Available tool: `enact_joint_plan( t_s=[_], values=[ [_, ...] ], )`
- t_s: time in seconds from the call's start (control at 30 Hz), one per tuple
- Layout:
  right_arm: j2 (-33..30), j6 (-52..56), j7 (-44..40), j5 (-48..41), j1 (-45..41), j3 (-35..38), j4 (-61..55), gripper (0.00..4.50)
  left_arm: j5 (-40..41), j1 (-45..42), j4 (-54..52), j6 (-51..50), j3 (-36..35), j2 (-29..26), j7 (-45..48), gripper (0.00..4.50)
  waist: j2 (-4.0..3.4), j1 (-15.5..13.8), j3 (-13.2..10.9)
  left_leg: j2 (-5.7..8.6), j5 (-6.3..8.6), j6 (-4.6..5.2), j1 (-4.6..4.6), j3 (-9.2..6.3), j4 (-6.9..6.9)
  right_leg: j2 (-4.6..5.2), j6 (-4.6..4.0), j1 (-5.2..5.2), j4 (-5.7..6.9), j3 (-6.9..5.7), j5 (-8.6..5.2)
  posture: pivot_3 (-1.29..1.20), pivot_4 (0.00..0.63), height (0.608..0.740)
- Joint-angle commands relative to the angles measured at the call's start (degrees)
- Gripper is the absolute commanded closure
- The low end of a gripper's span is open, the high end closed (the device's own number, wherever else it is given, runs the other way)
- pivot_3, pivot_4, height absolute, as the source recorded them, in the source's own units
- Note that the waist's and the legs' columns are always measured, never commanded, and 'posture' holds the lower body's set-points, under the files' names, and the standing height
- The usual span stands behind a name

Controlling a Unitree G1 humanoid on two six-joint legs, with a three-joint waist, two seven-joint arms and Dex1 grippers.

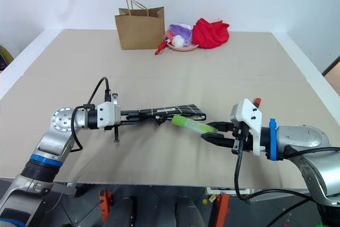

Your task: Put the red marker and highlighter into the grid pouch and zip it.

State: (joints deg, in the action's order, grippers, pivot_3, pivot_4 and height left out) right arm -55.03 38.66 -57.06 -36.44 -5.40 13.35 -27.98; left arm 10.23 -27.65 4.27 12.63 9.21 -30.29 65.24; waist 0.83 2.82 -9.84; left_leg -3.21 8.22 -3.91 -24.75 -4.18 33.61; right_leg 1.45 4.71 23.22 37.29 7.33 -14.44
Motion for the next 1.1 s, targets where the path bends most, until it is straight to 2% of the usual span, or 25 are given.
enact_joint_plan(
  t_s=[0.03,0.23,0.4,0.6,0.73,0.9,0.93,0.97,1.1],
  values=[
    [-0.3,1.0,0.4,-1.1,-1.5,0.3,-0.2,3.45,0.9,-0.1,-2.3,0.8,-0.6,0.0,-0.7,4.50,0.00,0.0,0.0,0.00,0.00,0.00,0.00,0.00,0.00,0.00,0.00,0.00,0.00,0.00,0.00,0.00,0.150,0.740],
    [-0.8,7.0,0.7,-4.6,-3.5,-0.5,-0.6,3.45,0.8,0.1,-2.6,0.9,-0.4,0.2,-1.0,4.50,0.00,0.0,0.0,0.00,0.00,0.00,0.00,0.00,0.00,0.00,0.00,0.00,0.00,0.00,0.01,0.00,0.150,0.740],
    [0.1,17.8,5.2,-8.3,-9.4,-4.4,0.0,3.45,0.7,0.1,-2.9,0.7,0.2,1.0,-1.5,4.50,-0.01,0.0,0.0,0.00,0.00,0.00,0.01,0.00,0.01,0.00,-0.01,0.00,0.00,0.00,0.02,0.00,0.150,0.740],
    [4.2,27.2,12.0,-10.5,-17.6,-6.9,3.0,3.45,0.7,-0.1,-2.9,0.6,0.4,1.4,-1.8,4.50,0.00,0.0,0.0,0.00,0.00,0.00,-0.01,0.00,0.05,0.00,0.00,0.00,0.00,0.01,0.06,0.00,0.150,0.740],
    [4.4,28.0,13.7,-7.6,-20.1,-10.8,4.5,3.45,0.7,0.5,-3.4,0.4,0.4,1.5,-2.2,4.50,0.00,0.0,0.0,-0.01,0.00,0.00,-0.04,0.00,0.04,-0.01,0.01,0.02,0.00,0.00,0.04,0.00,0.150,0.740],
    [6.9,29.9,16.5,-7.1,-22.7,-12.1,6.6,3.45,0.7,0.9,-3.9,0.2,0.5,1.5,-2.7,4.50,-0.01,0.0,0.0,-0.01,0.00,0.01,-0.05,-0.01,0.02,-0.01,0.05,0.04,0.00,0.00,0.04,0.00,0.150,0.740],
    [6.8,30.2,15.9,-7.5,-23.1,-12.2,6.6,2.42,0.7,1.0,-4.0,0.1,0.5,1.5,-2.8,4.50,-0.01,0.0,0.0,0.00,0.00,0.01,-0.05,0.00,0.02,-0.01,0.04,0.04,0.00,0.00,0.04,0.00,0.150,0.740],
    [6.7,30.4,15.5,-7.8,-23.3,-12.2,6.5,2.11,0.7,1.1,-4.1,0.0,0.5,1.4,-2.8,4.50,-0.01,0.0,0.0,0.00,0.00,0.01,-0.05,0.00,0.02,-0.01,0.03,0.04,0.00,0.00,0.05,0.00,0.150,0.740],
    [4.0,27.8,11.6,-8.3,-22.2,-10.7,4.3,0.32,0.8,1.5,-4.5,-0.5,0.3,1.2,-3.2,4.50,-0.01,0.0,0.0,0.00,0.00,0.01,-0.06,0.00,0.03,0.00,0.03,0.03,0.00,0.00,0.04,0.00,0.150,0.740]
  ],
)
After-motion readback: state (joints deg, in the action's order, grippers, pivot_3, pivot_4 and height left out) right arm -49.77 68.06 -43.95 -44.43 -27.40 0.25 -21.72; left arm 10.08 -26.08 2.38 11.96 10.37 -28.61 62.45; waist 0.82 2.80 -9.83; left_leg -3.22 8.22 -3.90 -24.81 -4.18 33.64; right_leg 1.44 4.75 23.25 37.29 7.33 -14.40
